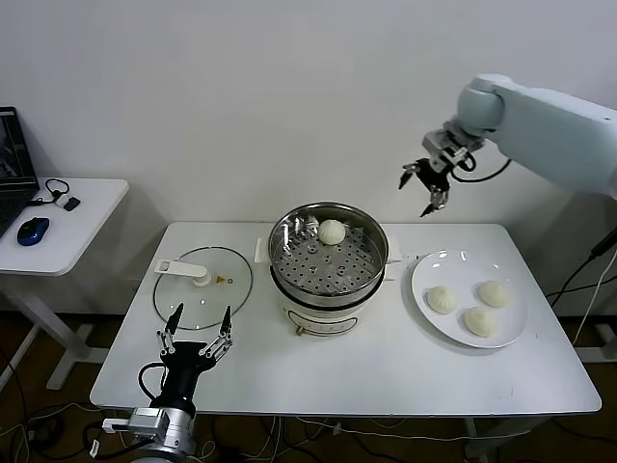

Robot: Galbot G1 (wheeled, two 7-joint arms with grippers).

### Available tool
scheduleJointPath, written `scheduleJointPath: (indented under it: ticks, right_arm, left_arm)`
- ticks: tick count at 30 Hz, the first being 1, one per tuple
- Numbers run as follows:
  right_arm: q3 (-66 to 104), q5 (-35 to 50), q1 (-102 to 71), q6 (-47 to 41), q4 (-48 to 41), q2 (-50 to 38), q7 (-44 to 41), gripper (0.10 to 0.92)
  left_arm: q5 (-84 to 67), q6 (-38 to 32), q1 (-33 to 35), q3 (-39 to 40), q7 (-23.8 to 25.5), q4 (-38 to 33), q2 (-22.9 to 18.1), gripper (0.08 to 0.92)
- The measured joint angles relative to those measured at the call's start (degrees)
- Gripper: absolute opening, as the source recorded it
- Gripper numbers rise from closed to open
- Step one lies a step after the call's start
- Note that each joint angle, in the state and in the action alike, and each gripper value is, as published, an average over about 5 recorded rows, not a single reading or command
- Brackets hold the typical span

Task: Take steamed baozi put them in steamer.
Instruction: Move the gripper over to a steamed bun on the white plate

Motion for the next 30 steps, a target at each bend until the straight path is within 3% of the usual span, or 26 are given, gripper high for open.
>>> scheduleJointPath:
  ticks: [11,30]
  right_arm:
    - [3.3,-3.0,-7.8,-5.5,0.7,-4.7,-0.3,0.823]
    - [10.5,-10.4,-20.6,-8.2,-0.8,-5.4,0.9,0.823]
  left_arm:
    - [-0.3,0.1,-0.2,-0.2,-0.2,0.0,-0.1,0.823]
    - [-1.0,0.4,-0.8,-0.6,-0.2,0.5,-0.2,0.823]
